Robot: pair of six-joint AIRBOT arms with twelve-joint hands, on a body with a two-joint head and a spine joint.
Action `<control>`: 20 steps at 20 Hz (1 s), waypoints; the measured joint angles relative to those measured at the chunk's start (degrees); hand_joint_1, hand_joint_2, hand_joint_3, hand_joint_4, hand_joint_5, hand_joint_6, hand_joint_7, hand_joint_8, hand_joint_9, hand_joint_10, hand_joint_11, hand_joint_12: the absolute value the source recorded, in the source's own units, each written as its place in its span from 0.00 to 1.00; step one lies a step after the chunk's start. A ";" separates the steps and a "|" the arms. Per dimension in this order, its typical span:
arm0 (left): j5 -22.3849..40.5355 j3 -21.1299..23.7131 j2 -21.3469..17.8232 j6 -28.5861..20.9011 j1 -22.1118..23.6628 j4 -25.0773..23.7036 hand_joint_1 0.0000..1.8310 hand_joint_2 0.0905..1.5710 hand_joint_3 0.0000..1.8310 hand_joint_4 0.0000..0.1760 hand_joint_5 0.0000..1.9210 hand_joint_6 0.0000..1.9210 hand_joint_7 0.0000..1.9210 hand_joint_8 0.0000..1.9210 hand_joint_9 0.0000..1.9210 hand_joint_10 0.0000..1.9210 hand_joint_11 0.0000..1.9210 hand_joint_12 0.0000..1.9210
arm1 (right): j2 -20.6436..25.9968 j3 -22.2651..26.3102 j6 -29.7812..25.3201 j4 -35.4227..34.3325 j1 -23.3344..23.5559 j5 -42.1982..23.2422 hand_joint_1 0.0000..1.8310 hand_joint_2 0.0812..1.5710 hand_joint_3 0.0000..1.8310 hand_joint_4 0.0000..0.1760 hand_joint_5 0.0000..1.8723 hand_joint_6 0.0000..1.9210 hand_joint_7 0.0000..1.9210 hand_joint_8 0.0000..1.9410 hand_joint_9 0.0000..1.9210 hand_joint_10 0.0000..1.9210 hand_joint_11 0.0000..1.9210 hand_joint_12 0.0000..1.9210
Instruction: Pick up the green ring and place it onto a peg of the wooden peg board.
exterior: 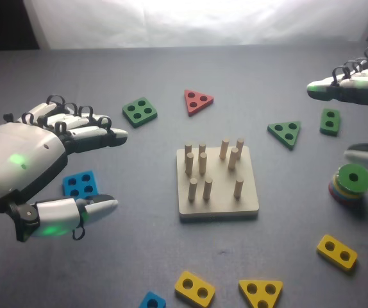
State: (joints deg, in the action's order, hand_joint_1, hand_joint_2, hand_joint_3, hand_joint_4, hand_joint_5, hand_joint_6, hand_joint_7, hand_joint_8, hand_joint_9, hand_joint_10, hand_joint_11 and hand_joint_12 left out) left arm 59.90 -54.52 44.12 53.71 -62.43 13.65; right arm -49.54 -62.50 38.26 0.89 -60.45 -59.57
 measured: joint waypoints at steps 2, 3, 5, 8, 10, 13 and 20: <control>0.20 0.00 0.00 0.00 0.00 0.02 0.34 0.68 0.00 0.38 0.26 0.00 0.17 0.00 0.16 0.00 0.00 0.50 | 0.00 0.00 -0.07 0.04 0.00 -0.04 0.41 0.76 0.00 0.19 0.23 0.00 0.26 0.00 0.28 0.00 0.07 0.54; 0.13 0.00 0.00 0.00 0.00 0.11 0.35 0.68 0.00 0.40 0.25 0.00 0.17 0.00 0.16 0.00 0.00 0.50 | 0.00 0.00 -0.09 0.02 0.00 -0.02 0.42 0.75 0.00 0.20 0.22 0.00 0.27 0.00 0.29 0.00 0.08 0.56; 0.17 0.00 0.00 0.00 0.00 0.09 0.36 0.68 0.00 0.39 0.25 0.00 0.17 0.00 0.16 0.00 0.00 0.49 | 0.04 0.04 -0.37 0.07 -0.50 -0.13 0.42 0.71 0.00 0.33 0.19 0.00 0.25 0.00 0.28 0.00 0.05 0.57; 0.13 0.00 0.00 0.00 0.00 0.15 0.36 0.68 0.00 0.36 0.25 0.00 0.17 0.00 0.16 0.00 0.00 0.49 | 0.20 0.11 -1.55 0.57 -1.68 0.68 0.43 0.63 0.00 0.29 0.15 0.00 0.21 0.00 0.25 0.00 0.03 0.62; 0.17 0.00 0.00 0.00 0.00 0.02 0.37 0.67 0.00 0.41 0.25 0.00 0.17 0.00 0.16 0.00 0.00 0.49 | 0.35 0.11 -2.03 0.68 -2.25 1.46 0.43 0.59 0.00 0.44 0.12 0.00 0.20 0.00 0.25 0.00 0.03 0.63; 0.13 0.00 0.00 -0.02 -0.13 0.33 0.39 0.67 0.00 0.37 0.25 0.00 0.16 0.00 0.16 0.00 0.00 0.48 | 0.42 0.09 -2.05 1.01 -2.25 3.23 0.42 0.54 0.00 0.78 0.08 0.00 0.16 0.00 0.26 0.00 0.08 0.66; -0.17 0.00 0.00 -0.22 -0.37 0.33 0.38 0.67 0.00 0.33 0.26 0.00 0.18 0.00 0.16 0.00 0.00 0.48 | 0.00 -1.81 -2.08 3.17 -2.25 10.16 0.48 0.54 0.00 0.63 0.15 0.00 0.18 0.00 0.24 0.00 0.10 0.55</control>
State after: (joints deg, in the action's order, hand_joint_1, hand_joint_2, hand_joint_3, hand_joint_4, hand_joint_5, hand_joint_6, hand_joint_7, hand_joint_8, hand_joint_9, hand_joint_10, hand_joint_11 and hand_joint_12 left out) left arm 59.72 -54.52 44.12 53.49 -62.81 13.98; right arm -49.54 -64.31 36.18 4.05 -62.70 -49.41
